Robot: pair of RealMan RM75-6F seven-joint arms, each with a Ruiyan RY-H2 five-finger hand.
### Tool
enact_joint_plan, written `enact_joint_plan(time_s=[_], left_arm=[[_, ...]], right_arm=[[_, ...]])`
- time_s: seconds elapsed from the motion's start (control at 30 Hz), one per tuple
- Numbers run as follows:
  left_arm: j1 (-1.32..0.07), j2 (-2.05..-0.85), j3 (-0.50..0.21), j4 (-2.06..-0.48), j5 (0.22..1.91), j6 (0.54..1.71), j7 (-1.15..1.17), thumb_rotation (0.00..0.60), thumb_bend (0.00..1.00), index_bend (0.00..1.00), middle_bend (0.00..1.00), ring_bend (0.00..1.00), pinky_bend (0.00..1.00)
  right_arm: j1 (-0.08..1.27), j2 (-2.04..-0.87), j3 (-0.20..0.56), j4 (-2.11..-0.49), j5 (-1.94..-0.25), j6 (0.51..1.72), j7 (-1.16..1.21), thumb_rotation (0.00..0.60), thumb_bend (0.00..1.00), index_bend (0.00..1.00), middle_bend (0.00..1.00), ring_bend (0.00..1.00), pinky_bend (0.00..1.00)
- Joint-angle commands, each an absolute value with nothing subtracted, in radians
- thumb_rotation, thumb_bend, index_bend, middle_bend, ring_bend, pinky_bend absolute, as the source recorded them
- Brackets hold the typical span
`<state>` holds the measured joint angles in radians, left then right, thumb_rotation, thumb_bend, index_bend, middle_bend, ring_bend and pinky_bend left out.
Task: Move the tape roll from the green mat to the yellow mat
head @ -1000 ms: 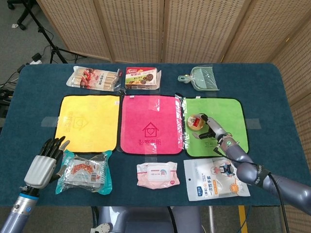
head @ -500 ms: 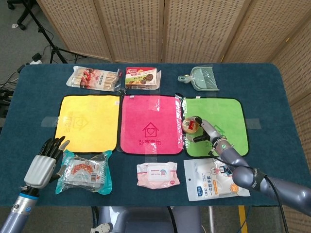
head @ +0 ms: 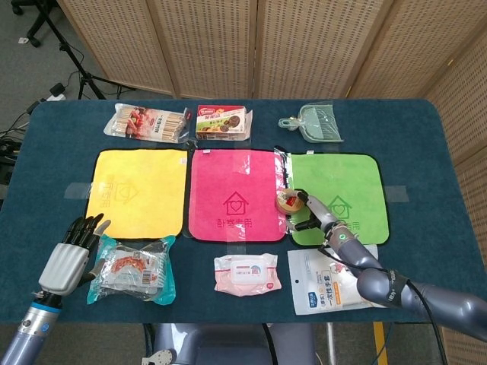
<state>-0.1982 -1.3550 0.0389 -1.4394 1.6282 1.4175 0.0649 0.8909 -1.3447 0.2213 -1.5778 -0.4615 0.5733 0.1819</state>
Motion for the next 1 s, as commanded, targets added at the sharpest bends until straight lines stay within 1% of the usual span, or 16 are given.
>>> enact_joint_plan(time_s=[0.03,0.63,1.0], left_arm=[[-0.198,-1.355,0.039,-1.439,1.629,1.418,0.065,0.6,0.39,0.08,0.0,0.0,0.0],[-0.199,-1.354,0.041,-1.442,1.633,1.419,0.063,0.6,0.39,0.08,0.0,0.0,0.0],[-0.201,-1.351,0.044,-1.445,1.64,1.422,0.058,0.6,0.39,0.08,0.0,0.0,0.0]], right_arm=[[0.9,-1.349,0.218,-1.588,-0.455,0.582,0.172,0.6,0.39,0.14,0.04,0.0,0.07],[0.956,-1.339,0.214,-1.7,-0.385,0.669,0.107,0.6,0.39,0.14,0.04,0.0,0.07],[0.97,-1.353,0.214,-1.768,-0.353,0.711,0.084,0.6,0.39,0.14,0.04,0.0,0.07]])
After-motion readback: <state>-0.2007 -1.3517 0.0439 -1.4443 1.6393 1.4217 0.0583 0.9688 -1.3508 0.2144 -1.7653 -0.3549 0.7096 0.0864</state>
